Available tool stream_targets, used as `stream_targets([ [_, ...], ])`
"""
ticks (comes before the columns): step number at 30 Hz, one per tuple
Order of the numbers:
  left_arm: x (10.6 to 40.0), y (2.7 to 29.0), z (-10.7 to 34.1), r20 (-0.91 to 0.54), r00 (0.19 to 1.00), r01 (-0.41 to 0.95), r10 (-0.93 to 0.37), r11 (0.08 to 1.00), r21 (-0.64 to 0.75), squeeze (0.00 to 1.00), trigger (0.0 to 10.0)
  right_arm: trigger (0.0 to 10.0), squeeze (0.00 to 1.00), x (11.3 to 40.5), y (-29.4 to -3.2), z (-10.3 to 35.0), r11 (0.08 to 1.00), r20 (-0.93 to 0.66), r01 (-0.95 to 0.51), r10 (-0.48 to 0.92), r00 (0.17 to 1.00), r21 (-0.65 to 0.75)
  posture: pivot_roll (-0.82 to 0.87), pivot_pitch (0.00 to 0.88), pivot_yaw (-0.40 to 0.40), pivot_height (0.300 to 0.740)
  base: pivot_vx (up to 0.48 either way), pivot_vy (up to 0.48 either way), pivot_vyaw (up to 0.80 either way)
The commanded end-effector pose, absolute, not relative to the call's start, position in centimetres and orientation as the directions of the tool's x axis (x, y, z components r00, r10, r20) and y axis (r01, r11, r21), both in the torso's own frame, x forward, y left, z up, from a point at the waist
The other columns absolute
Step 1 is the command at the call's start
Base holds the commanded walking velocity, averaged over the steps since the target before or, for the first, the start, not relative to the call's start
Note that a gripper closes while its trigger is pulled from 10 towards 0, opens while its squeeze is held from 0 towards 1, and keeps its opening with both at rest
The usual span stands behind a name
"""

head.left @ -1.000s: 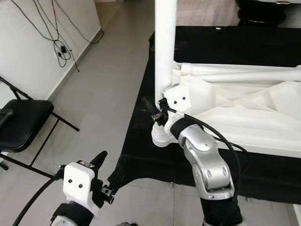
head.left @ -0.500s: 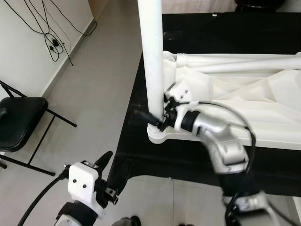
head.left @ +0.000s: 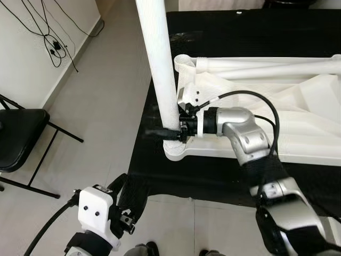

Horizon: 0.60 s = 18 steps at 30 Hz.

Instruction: Building children table

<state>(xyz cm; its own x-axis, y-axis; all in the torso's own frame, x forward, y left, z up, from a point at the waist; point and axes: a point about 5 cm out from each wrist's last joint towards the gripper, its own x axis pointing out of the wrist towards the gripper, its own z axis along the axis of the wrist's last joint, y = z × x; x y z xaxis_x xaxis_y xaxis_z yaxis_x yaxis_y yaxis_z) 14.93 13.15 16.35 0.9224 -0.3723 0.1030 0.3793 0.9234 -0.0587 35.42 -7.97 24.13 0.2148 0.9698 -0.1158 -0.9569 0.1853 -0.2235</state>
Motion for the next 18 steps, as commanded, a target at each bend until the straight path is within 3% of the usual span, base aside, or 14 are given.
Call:
stream_targets([
  [1,14.6,13.1,16.4,0.102,0.922,0.379,-0.372,0.924,-0.057,0.0,10.0,0.0,0.0,35.5,-7.5,24.1,0.123,-0.111,-0.969,0.983,0.149,-0.215,0.14,0.257,0.037,0.74,0.0,0.0,0.0],
  [9,14.3,12.9,16.5,0.1,0.919,0.39,-0.383,0.919,-0.065,0.0,10.0,0.0,0.0,36.3,-8.1,24.3,0.085,-0.124,-0.975,0.986,0.112,-0.203,0.13,0.263,0.039,0.74,0.0,0.0,0.0],
  [14,14.3,12.8,16.5,0.101,0.918,0.39,-0.382,0.918,-0.068,0.0,10.0,0.0,0.0,36.7,-8.9,24.4,0.143,-0.105,-0.968,0.98,0.167,-0.206,0.12,0.269,0.035,0.74,0.0,0.0,0.0],
  [16,14.4,12.8,16.4,0.101,0.918,0.39,-0.383,0.918,-0.07,0.0,10.0,0.0,0.0,36.8,-9.2,24.3,0.186,-0.097,-0.958,0.973,0.211,-0.216,0.11,0.267,0.032,0.74,0.0,0.0,0.0],
  [17,14.4,12.8,16.4,0.102,0.918,0.39,-0.383,0.918,-0.071,0.0,10.0,0.0,0.0,36.8,-9.6,24.1,0.266,-0.073,-0.938,0.955,0.288,-0.221,0.1,0.264,0.025,0.74,0.0,0.0,0.0],
  [18,14.4,12.8,16.4,0.102,0.918,0.39,-0.383,0.918,-0.071,0.0,10.0,0.0,0.0,36.8,-9.6,24.1,0.266,-0.073,-0.938,0.955,0.288,-0.221,0.1,0.264,0.025,0.74,0.0,0.0,0.0],
])
